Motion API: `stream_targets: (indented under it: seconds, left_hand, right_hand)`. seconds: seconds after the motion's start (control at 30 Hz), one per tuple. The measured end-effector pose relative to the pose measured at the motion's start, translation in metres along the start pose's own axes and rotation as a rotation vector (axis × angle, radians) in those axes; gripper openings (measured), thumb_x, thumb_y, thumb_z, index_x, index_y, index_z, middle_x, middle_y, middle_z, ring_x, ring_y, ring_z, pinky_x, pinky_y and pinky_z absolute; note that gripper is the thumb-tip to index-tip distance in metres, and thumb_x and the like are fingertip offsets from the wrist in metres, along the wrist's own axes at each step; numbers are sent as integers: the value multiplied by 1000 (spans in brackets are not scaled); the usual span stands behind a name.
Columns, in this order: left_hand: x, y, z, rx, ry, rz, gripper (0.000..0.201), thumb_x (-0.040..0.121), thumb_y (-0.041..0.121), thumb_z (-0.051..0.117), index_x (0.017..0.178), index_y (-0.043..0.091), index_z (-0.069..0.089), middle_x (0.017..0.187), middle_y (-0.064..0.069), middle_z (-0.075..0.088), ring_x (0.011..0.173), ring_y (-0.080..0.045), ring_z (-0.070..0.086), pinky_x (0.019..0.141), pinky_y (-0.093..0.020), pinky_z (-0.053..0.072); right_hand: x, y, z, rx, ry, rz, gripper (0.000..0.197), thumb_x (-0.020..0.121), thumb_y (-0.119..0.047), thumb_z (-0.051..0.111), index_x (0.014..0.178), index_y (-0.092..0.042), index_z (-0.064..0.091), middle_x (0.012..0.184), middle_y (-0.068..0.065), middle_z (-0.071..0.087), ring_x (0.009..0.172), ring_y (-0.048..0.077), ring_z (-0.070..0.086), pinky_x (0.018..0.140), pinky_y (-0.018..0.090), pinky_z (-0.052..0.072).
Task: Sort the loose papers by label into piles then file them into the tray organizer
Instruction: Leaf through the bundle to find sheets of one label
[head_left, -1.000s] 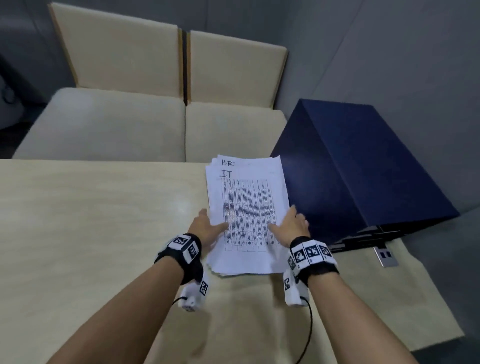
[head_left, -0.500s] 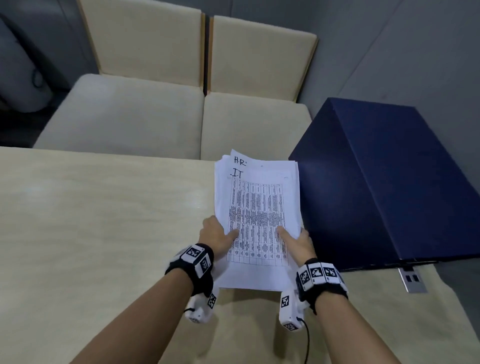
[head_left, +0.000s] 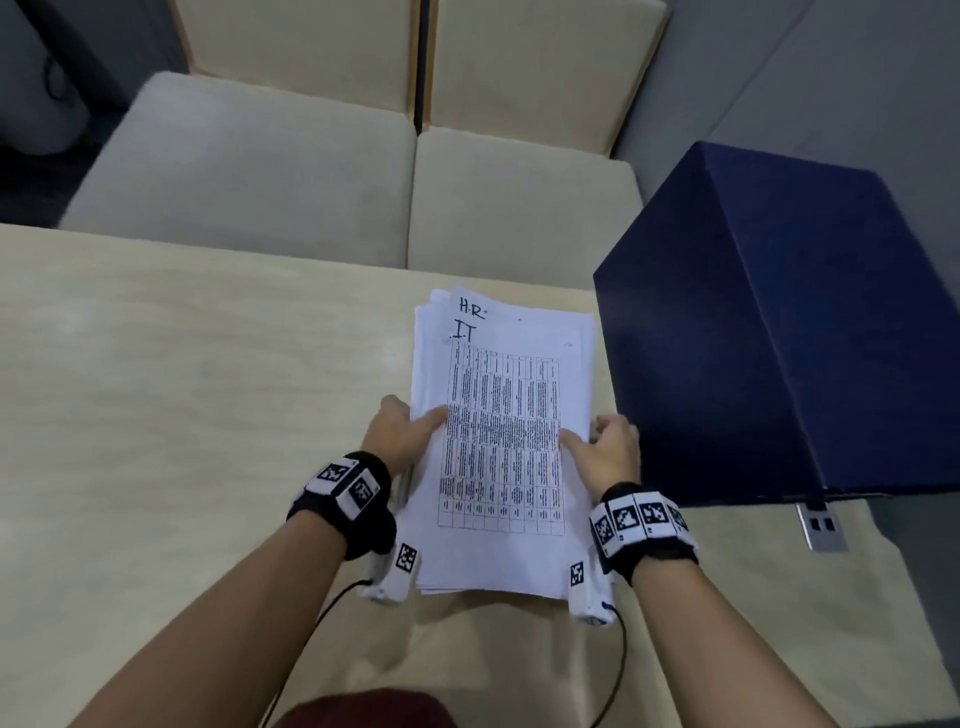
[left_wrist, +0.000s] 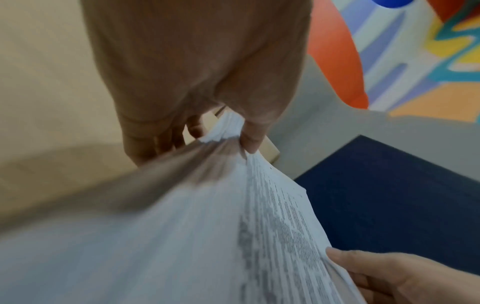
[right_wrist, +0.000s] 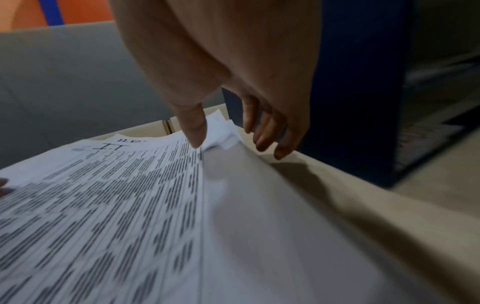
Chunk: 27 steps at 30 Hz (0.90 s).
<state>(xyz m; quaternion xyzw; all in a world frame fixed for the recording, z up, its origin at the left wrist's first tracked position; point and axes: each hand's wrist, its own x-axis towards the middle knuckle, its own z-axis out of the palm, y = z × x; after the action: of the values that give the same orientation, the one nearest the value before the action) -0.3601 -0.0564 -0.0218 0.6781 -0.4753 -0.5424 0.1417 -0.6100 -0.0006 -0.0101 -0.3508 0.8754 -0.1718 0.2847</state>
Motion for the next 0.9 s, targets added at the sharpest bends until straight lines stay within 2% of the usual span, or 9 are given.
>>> stream_targets:
  seconds: [0.07,0.17,0.37,0.47,0.57,0.67,0.77,0.83,0.9]
  left_hand:
    - [-2,7,7,-152,14,-35,57,94,43,61,128,5,36,136,-19,49,111,-31,54,90,-41,48]
    - [-7,9,19,-133,-1,-76,58,95,38,62,135,9,30,143,-20,46,122,-40,52,102,-56,46]
    - [-24,-8,40,-143,120,-112,63,90,37,69,132,10,31,139,-22,48,120,-39,53,99,-52,49]
    - [-29,-17,36,-38,201,-84,69,91,43,67,135,4,32,137,-23,50,121,-39,53,98,-47,48]
    - [-31,-21,26,154,447,7,61,82,44,74,116,4,43,116,-14,53,103,-34,56,87,-45,50]
    - [-32,-12,19,388,602,157,51,81,49,71,104,12,46,103,-5,52,92,-27,52,83,-45,49]
    - [-28,0,20,576,498,178,48,86,56,64,104,12,55,103,-5,56,95,-27,55,82,-41,49]
    - [-23,4,22,673,426,158,44,89,53,62,104,11,60,103,-6,57,98,-28,59,78,-39,48]
    - [-20,6,22,671,393,164,31,93,41,59,99,11,64,96,-7,60,93,-29,63,70,-34,46]
  right_hand:
    - [10,-13,-7,-15,34,-70,41,88,-32,73,119,-10,58,120,6,49,104,22,52,88,28,39]
    - [23,-22,-8,15,41,-86,40,86,-33,77,112,-9,58,110,4,50,102,21,51,83,27,37]
    - [21,-7,6,156,134,-120,28,87,-25,75,75,-7,58,91,12,66,90,35,62,73,34,47]
    - [10,2,0,182,88,-168,28,97,-27,63,90,-1,70,94,15,68,87,31,59,75,34,47]
    - [1,12,-13,146,31,-211,35,105,-24,48,113,4,69,110,20,64,98,33,58,86,36,47]
    - [-11,25,-27,189,63,-241,30,104,-14,47,122,-3,67,118,14,62,105,30,58,94,36,47]
    - [-14,32,-35,380,-7,-130,30,90,4,52,99,-16,73,106,9,72,95,25,65,87,35,52]
    - [-14,34,-35,469,-3,-56,28,85,10,56,79,-14,70,93,14,73,89,27,66,78,34,51]
    - [-18,31,-32,553,0,-7,26,85,10,58,75,-11,68,84,11,71,85,27,65,72,31,49]
